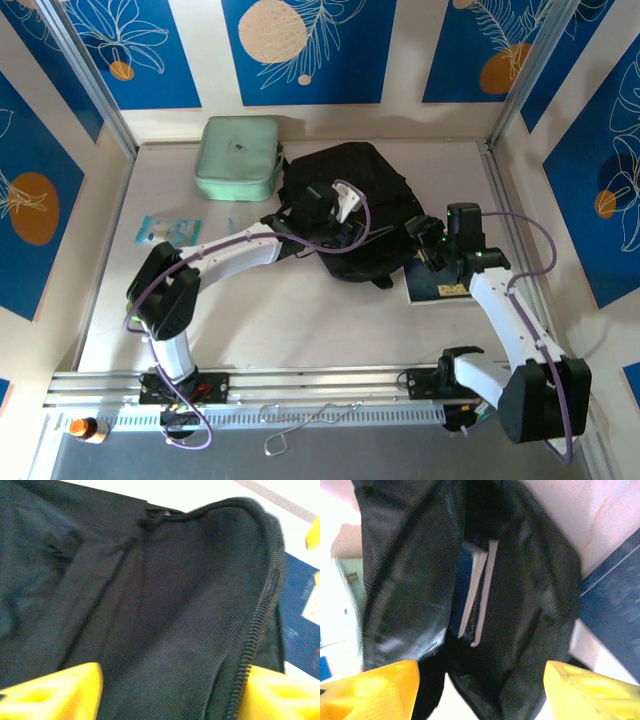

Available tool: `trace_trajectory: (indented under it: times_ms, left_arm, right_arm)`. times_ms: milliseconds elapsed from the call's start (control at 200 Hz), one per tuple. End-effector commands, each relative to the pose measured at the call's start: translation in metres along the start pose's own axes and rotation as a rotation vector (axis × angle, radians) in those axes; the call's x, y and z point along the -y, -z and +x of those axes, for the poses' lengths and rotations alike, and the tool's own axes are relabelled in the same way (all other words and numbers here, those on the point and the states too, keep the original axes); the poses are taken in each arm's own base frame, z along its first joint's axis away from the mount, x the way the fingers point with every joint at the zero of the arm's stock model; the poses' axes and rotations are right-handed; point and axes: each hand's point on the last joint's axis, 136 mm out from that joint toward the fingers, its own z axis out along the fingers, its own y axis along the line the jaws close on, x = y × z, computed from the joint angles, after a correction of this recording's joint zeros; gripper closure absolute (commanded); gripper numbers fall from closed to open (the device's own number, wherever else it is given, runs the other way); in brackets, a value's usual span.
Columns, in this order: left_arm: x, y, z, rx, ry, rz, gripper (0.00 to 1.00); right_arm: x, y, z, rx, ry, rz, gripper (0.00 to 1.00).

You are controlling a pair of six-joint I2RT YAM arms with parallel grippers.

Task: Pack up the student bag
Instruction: Close the student bag at the top-center of the table, then move the student bag to the top-center of the table.

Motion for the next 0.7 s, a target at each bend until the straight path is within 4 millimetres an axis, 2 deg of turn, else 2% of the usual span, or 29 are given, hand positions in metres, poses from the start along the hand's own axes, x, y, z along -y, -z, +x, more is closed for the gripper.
trace_trajectory:
  times_ms: [0,60,210,310,395,630,695]
  left_arm:
    - [0.019,0.031,-0.012,0.046,0.036,0.101,0.17]
    - [0.019,0.037,-0.01,0.049,0.049,0.097,0.11]
    - [0.011,0.033,0.007,0.026,0.145,0.09,0.08]
    - [0.002,0.016,0.024,-0.017,0.268,0.088,0.09]
    - [-0.012,-0.003,0.045,-0.118,0.356,0.032,0.14]
    - [-0.044,-0.047,0.086,-0.307,0.495,-0.105,0.19]
    - [-0.054,-0.057,0.092,-0.321,0.522,-0.122,0.19]
  right_arm:
    - [0.016,0.018,-0.025,0.096,0.064,0.09,0.32]
    - [0.015,0.02,-0.031,0.101,0.068,0.07,0.32]
    - [0.016,0.022,-0.04,0.12,0.057,0.04,0.31]
    - [0.017,0.018,-0.039,0.104,0.04,0.028,0.31]
    - [0.019,0.013,-0.036,0.078,0.034,0.033,0.31]
    - [0.029,0.002,-0.039,0.036,0.023,0.034,0.31]
    - [0.033,-0.001,-0.04,0.012,0.019,0.044,0.32]
